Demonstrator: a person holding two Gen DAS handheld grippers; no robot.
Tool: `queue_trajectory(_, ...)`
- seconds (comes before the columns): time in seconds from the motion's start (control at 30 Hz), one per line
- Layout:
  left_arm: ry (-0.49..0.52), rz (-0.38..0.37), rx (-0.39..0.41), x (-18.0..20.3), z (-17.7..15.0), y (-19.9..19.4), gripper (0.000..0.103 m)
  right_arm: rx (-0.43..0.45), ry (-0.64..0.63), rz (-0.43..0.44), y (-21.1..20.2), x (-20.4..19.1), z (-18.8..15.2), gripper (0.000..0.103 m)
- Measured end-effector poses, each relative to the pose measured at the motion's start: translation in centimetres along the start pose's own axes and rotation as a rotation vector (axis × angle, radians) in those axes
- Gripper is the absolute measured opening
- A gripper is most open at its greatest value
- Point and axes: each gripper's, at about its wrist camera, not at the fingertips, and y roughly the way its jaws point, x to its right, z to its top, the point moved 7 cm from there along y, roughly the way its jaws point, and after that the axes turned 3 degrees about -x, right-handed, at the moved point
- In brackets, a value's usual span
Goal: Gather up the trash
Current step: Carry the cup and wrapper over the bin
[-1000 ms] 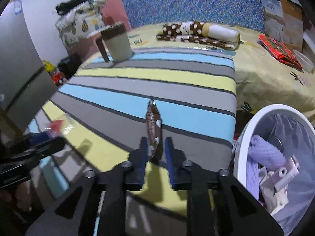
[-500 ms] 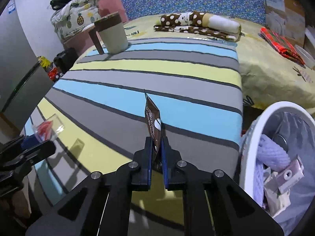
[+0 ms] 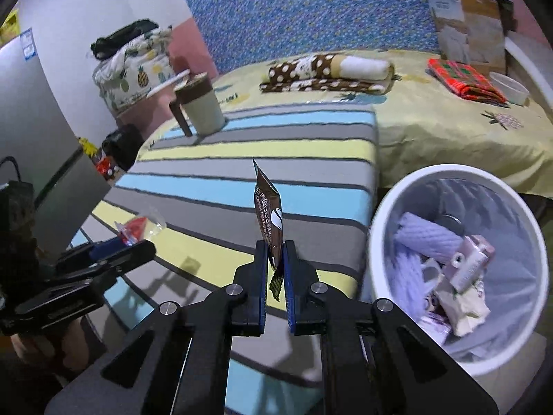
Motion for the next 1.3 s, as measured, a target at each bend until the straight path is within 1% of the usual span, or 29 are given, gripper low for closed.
queue_trajectory(0.3,0.045,-0.06,-0.002,3.4,0.4,0.3,0.046,0.041,0.057,-0.06,-2.0,2.6,-0.5,0.011)
queue_trajectory(0.8,0.169,-0.168,-0.016,11.2,1.7,2.5,0.046,0.079,0.179,-0.172,-4.9,8.3,-1.8,0.011)
queue_trajectory(1.0,0.218,-0.213,-0.033,14.4,1.9,3.9,0.046,0.076,0.23,-0.212,-5.6,11.1,-2.7,0.011)
queue_trajectory(1.3,0.283,-0.265,-0.082,18.3,1.5,6.3,0.046,0.043,0.272,-0.242,-5.2,12.9,-3.6,0.011)
